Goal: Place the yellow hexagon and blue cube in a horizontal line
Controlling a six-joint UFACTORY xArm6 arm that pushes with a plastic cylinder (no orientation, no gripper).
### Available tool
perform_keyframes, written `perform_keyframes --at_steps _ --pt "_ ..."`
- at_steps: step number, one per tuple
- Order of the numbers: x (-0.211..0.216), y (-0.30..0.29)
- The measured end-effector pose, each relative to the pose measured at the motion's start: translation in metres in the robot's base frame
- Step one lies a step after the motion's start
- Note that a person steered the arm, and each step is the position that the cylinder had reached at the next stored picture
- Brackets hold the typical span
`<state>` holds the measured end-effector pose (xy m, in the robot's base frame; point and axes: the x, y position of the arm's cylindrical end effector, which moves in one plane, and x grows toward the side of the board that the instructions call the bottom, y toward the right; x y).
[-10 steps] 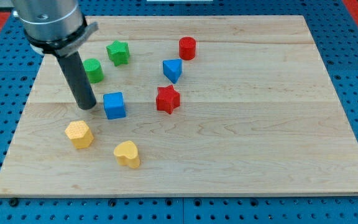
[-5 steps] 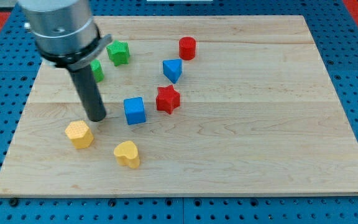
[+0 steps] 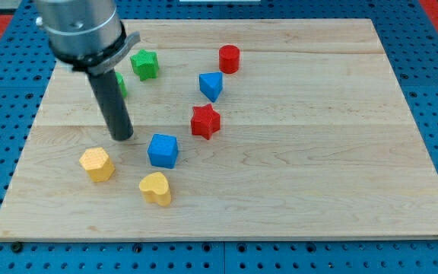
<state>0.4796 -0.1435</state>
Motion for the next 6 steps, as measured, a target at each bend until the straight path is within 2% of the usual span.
perform_keyframes --at_steps 1,2,3,4,5,6 --pt "0.012 0.020" --pt "0.002 0.096" --pt "0.000 0.071" --pt "-0.006 0.014" --pt "-0.080 -0.016" --pt "-0.086 0.012"
